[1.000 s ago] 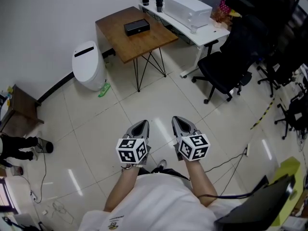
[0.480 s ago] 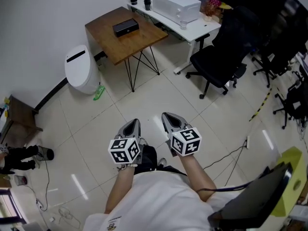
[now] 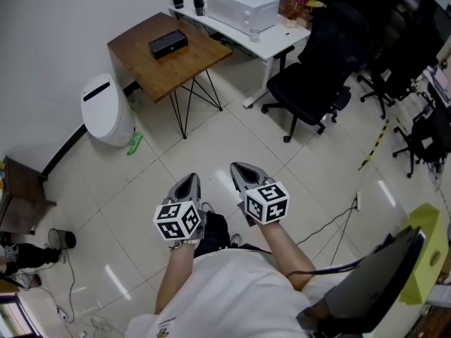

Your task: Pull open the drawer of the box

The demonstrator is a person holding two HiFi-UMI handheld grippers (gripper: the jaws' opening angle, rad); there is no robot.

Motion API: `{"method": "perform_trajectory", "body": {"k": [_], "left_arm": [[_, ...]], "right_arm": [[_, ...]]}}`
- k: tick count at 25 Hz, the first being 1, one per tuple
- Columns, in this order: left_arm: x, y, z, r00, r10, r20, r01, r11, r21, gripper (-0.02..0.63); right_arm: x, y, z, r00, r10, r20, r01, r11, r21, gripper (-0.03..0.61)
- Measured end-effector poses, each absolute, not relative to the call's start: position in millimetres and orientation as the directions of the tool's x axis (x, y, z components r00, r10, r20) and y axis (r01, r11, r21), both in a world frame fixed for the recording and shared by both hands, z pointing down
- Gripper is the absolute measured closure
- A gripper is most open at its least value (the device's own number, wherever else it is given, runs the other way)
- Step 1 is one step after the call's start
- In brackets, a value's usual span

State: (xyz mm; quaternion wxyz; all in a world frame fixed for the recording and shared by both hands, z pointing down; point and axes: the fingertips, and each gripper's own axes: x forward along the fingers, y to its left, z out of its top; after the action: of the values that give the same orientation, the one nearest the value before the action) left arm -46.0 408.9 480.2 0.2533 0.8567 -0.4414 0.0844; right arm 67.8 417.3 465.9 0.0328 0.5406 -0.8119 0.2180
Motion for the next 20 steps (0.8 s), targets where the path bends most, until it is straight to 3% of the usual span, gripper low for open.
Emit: {"method": "perform_trajectory", "body": {"k": [20], "left_arm": [[-64.9,226.4,455.1,0.621,-0.706,0.339,-0.782,-0.530,0.329,0.611]], "right_arm": [[52.1,238.9,443.2,-0.387,-0.885,0.258,-0.901,0.303,-0.311,0.592]]}}
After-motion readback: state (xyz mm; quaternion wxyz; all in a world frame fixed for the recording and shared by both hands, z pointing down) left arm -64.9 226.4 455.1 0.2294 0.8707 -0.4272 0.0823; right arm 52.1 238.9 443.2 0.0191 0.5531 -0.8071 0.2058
